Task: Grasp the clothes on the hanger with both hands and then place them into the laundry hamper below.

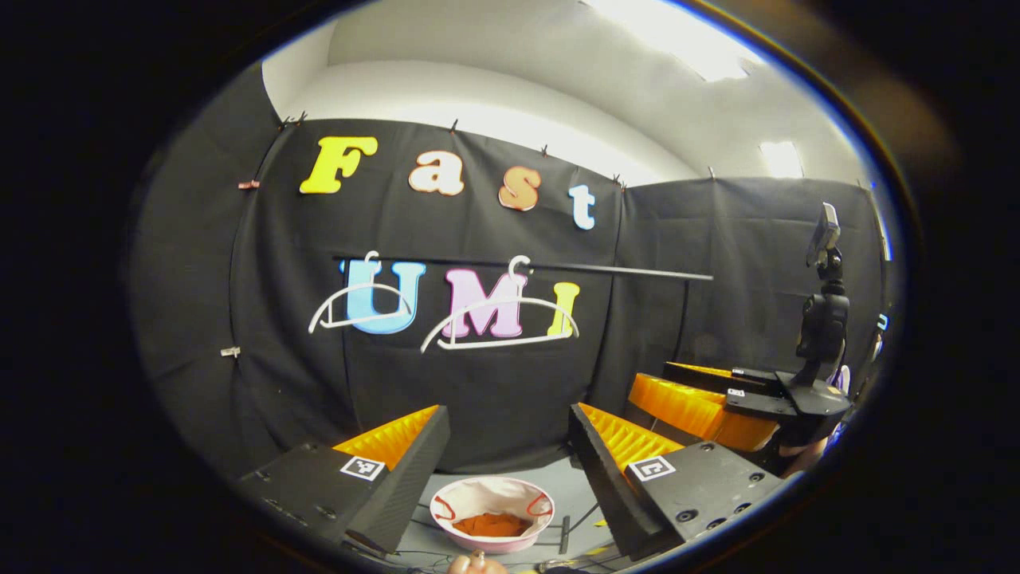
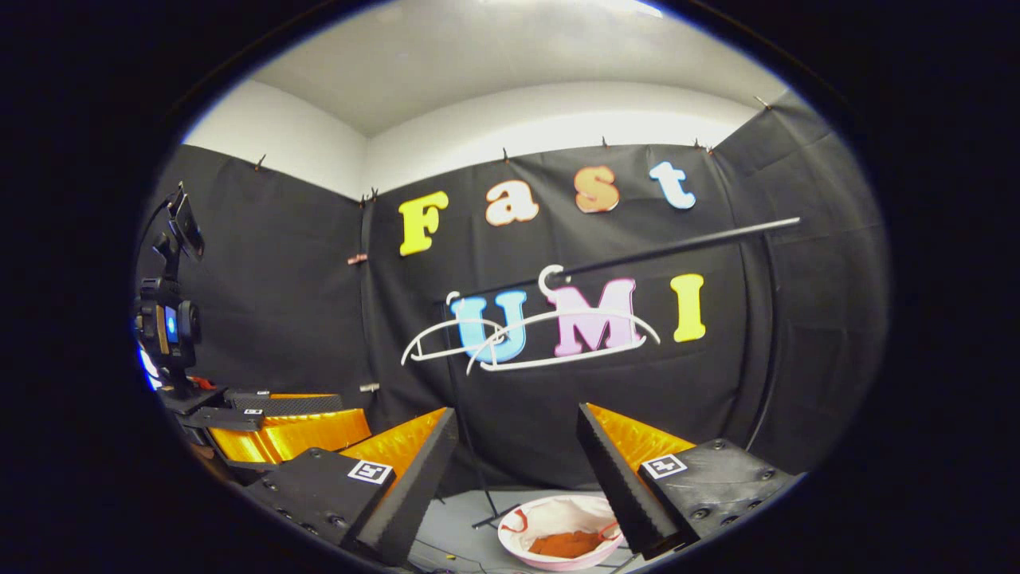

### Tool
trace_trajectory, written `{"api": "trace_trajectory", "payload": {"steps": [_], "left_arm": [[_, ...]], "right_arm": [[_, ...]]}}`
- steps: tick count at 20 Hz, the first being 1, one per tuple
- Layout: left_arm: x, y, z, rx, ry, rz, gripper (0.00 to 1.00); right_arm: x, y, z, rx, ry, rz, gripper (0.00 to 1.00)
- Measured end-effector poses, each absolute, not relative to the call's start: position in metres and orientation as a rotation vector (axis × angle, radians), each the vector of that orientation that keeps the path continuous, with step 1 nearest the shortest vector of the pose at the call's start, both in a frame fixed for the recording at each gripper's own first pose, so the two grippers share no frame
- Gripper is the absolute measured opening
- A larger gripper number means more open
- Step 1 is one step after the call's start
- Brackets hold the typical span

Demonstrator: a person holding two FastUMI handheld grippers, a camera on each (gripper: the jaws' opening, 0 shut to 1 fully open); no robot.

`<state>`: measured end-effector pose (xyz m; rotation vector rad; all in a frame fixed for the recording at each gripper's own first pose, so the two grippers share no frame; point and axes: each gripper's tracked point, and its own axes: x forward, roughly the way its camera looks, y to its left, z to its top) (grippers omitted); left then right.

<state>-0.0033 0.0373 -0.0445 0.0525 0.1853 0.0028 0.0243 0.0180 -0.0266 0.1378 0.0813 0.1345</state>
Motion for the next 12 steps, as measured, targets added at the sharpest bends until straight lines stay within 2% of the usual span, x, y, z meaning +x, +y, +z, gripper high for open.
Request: {"api": "trace_trajectory", "payload": {"steps": [4, 7, 10, 12], "left_arm": [[0.001, 0.02, -0.004, 0.081, 0.074, 0.026, 0.92], [0.01, 0.0, 0.014, 0.109, 0.0, 0.038, 0.98], [0.023, -0.022, 0.01, 0.088, -0.012, 0.012, 0.92], [0.025, -0.031, 0.005, 0.078, 0.005, 0.016, 0.95]], "right_arm": [[0.021, 0.008, 0.007, 0.154, 0.002, 0.152, 0.97], [0.02, 0.004, 0.023, 0.17, -0.029, 0.195, 1.0], [0.006, -0.001, 0.034, 0.196, -0.051, 0.213, 0.97], [0.004, -0.007, 0.038, 0.189, -0.072, 0.186, 0.97]]}}
